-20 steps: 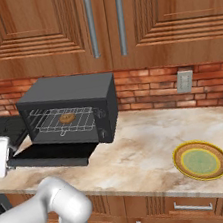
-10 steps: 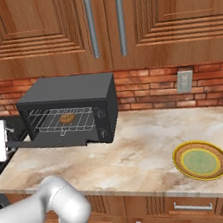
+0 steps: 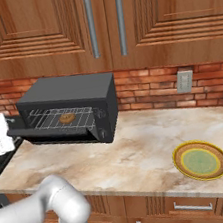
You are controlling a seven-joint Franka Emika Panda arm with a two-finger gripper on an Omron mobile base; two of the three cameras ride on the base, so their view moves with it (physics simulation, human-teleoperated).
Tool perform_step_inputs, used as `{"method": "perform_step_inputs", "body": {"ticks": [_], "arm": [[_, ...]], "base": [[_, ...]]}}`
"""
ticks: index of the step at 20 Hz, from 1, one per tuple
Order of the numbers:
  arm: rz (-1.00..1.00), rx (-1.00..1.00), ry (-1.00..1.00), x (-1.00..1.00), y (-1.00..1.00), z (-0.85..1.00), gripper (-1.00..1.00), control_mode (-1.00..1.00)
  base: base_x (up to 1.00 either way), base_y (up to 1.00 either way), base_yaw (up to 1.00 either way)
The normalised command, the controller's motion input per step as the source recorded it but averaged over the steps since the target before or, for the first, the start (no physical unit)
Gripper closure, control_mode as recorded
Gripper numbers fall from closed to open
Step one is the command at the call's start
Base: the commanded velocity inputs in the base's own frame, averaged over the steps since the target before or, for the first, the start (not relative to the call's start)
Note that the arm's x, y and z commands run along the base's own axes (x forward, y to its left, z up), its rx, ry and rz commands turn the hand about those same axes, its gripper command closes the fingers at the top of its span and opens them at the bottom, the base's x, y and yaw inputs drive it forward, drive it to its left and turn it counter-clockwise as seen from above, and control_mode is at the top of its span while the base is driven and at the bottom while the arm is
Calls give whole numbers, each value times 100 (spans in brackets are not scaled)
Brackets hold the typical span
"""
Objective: Pick up the bagel from the plate, place it on the toaster oven rack, close the door, and set the timer.
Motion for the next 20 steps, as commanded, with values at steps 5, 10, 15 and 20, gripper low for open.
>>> {"method": "perform_step_inputs", "body": {"ticks": [5,10,15,20], "arm": [[45,-16,0,31,0,-1,-100,-100],[44,-13,0,52,0,0,-100,-100],[41,-11,0,65,0,0,-100,-100],[38,-13,0,32,12,3,-100,-100]], "base": [[0,0,0],[0,0,0],[0,0,0],[0,0,0]]}}
